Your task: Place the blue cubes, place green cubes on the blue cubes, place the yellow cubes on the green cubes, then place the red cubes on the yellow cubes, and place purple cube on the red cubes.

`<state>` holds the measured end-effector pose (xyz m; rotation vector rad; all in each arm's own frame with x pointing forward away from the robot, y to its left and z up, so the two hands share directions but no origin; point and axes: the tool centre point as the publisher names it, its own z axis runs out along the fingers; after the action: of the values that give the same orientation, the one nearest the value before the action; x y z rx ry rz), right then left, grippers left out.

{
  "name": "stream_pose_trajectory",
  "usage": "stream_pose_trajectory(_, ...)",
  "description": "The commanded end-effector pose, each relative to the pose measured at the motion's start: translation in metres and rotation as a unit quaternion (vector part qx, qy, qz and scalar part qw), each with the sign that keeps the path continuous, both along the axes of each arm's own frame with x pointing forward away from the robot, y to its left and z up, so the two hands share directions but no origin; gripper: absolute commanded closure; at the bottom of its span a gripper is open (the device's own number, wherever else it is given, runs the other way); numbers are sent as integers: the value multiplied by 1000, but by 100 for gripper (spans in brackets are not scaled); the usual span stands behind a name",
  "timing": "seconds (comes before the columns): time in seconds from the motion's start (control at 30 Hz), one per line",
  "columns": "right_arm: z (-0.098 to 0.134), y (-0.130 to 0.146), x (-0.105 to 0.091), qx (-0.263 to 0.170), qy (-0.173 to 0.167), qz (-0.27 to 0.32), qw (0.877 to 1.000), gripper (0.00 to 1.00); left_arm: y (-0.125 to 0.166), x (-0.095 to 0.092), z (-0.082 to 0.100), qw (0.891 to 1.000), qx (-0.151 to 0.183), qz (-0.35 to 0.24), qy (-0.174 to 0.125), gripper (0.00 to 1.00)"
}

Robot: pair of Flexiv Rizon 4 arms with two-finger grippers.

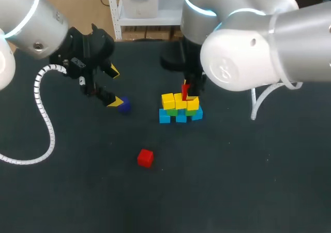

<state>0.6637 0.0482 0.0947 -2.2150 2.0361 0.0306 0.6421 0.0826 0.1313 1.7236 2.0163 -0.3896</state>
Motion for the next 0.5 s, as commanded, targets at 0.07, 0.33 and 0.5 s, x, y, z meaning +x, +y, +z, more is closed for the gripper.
stream_pose_trajectory(0.07,-1,2,4,-3,6,-1,1000,100,1,0,-1,1000,-3,-2,-1,0)
stream_pose_trajectory(0.33,-4,1,3,-8,7,-8,1000,100,1,0,-1,1000,-3,-2,-1,0)
stream_pose_trajectory(0.5,-5,1,1,-11,5,-11,1000,100,1,0,-1,1000,-3,-2,-1,0)
